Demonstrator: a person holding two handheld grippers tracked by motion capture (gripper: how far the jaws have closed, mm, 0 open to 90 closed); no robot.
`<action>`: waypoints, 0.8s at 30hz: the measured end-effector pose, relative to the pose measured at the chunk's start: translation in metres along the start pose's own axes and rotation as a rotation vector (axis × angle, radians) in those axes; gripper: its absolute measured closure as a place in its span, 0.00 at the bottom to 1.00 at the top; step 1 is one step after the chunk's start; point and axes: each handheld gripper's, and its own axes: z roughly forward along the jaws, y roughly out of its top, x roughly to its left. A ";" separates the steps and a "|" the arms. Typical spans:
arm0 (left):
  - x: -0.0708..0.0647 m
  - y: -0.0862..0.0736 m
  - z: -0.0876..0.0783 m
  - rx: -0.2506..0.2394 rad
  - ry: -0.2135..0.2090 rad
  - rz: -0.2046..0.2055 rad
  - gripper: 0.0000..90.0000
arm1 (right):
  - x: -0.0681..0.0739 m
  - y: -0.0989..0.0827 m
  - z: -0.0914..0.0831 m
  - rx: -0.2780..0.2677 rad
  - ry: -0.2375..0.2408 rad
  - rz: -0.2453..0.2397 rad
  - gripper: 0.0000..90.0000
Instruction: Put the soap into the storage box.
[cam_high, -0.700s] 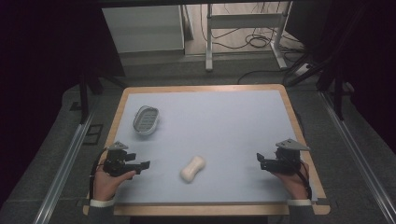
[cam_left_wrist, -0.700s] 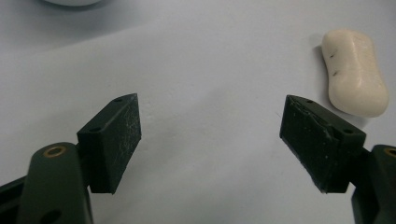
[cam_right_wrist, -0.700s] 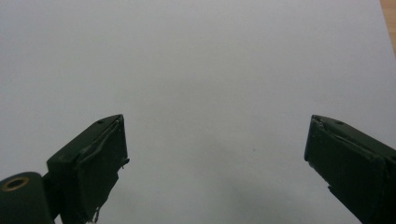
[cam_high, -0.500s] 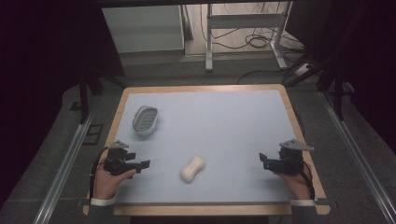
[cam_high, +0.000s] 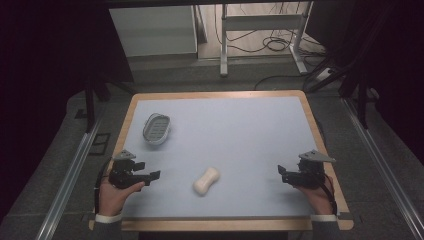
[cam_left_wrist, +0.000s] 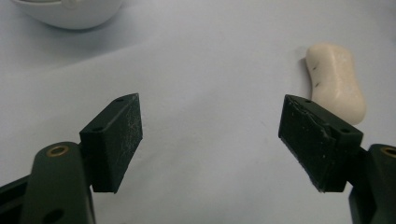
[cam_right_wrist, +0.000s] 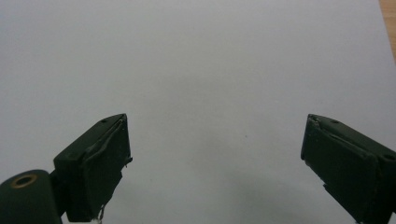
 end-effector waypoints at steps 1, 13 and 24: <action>0.000 0.000 0.000 0.002 0.005 -0.002 0.25 | 0.000 -0.001 0.001 0.009 0.005 -0.001 0.09; -0.016 0.000 0.003 0.024 0.013 0.022 0.25 | -0.004 -0.002 0.002 0.006 0.017 -0.004 0.09; -0.024 0.007 0.002 0.033 -0.005 0.043 0.24 | -0.004 -0.002 -0.002 -0.002 0.023 -0.006 0.09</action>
